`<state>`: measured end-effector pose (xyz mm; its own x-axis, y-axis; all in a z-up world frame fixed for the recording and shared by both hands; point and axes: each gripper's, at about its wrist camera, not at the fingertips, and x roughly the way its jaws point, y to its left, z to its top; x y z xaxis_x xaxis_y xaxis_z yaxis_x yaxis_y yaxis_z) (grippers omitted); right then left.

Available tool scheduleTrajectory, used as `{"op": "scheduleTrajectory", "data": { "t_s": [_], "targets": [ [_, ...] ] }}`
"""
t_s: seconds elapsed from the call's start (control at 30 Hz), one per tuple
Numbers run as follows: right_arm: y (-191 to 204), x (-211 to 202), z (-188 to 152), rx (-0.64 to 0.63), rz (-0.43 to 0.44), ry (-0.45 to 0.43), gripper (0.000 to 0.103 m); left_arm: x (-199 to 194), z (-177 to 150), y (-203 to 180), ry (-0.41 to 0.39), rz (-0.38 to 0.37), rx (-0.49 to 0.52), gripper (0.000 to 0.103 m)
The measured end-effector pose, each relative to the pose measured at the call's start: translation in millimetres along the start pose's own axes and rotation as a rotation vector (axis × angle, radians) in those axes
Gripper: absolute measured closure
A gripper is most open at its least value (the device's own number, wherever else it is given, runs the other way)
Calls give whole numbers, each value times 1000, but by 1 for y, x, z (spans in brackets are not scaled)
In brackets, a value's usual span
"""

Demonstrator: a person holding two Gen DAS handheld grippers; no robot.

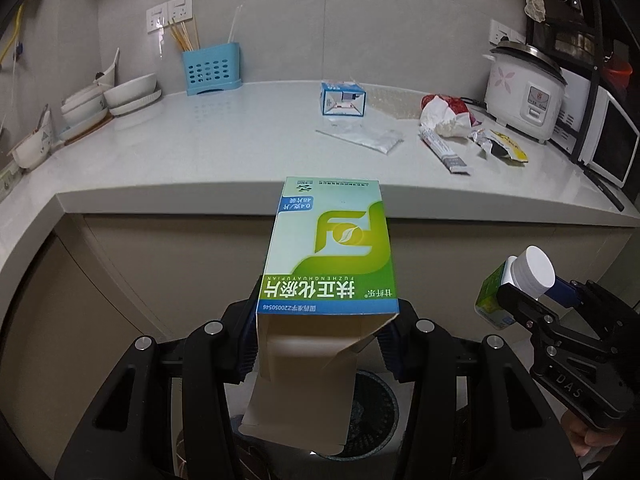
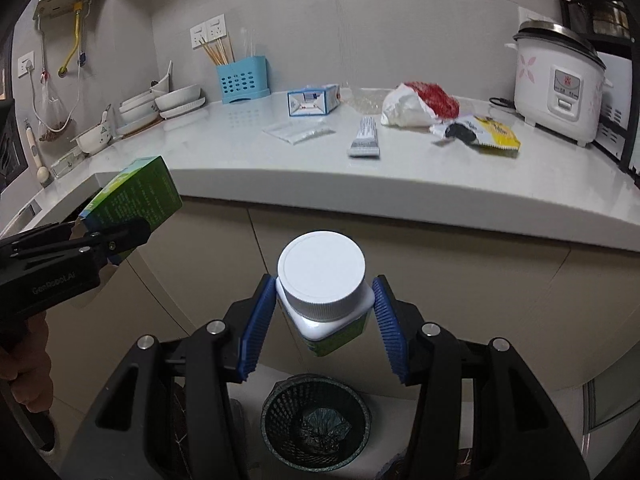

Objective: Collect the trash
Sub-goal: 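Carry the medicine box and pill bottle down over the black wastebasket with both grippers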

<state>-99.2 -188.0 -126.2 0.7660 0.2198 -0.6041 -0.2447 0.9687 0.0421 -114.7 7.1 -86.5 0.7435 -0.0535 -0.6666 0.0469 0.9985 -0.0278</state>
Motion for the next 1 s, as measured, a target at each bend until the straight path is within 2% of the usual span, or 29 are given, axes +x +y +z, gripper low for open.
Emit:
{"op": "scheduleTrajectory", "data": {
  "t_s": [0.27,0.47,0.67,1.0],
  "targets": [
    [-8,38,-52,29,-35,86,55,41,-53,-7,60,-29,6,55],
    [-20,79,-97,64,-75,170,55,103,-97,-9,155,-34,-10,55],
    [-32,119,-141,104,-95,246,55,150,-136,-20,204,-45,13,55],
    [-51,180,-213,145,-125,389,55,233,-212,-27,369,-87,2,55]
  ]
}}
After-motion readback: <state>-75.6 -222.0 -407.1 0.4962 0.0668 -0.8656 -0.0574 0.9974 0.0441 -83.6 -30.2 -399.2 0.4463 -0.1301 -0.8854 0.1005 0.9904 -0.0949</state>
